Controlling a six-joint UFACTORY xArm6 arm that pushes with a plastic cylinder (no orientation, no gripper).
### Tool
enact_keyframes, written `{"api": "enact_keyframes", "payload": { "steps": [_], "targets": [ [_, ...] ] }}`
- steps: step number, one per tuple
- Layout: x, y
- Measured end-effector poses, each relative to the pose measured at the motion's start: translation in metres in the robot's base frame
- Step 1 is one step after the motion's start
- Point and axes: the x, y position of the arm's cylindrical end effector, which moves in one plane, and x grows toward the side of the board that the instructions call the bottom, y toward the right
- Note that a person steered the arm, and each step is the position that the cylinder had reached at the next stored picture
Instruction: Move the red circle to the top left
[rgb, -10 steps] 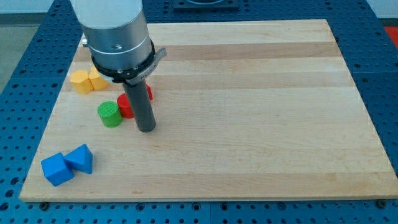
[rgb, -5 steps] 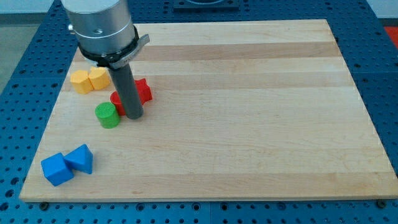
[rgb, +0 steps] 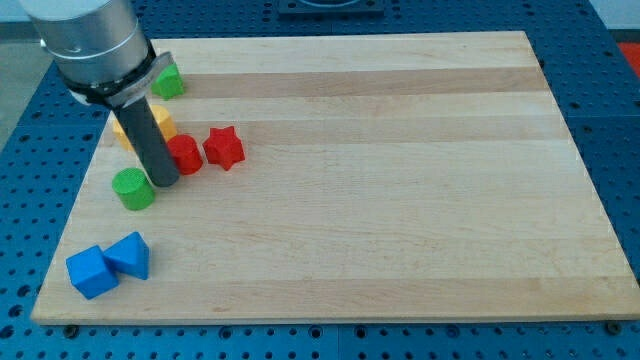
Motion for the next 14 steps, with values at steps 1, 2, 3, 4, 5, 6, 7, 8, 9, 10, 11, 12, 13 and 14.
{"api": "enact_keyframes", "payload": {
  "steps": [1, 2, 3, 4, 5, 6, 7, 8, 9, 10, 11, 12, 13, 14],
  "targets": [
    [-0.023, 0.033],
    [-0.064, 0.039],
    [-0.113, 0.046],
    [-0.134, 0.069],
    [-0.161, 0.086],
    [-0.16, 0.066],
    [-0.143, 0.08],
    [-0.142, 0.04],
    [-0.166, 0.028],
    [-0.203, 0.028],
    [-0.227, 0.002],
    [-0.224, 0.01],
    [-0.204, 0.014],
    [-0.204, -0.011]
  ]
}}
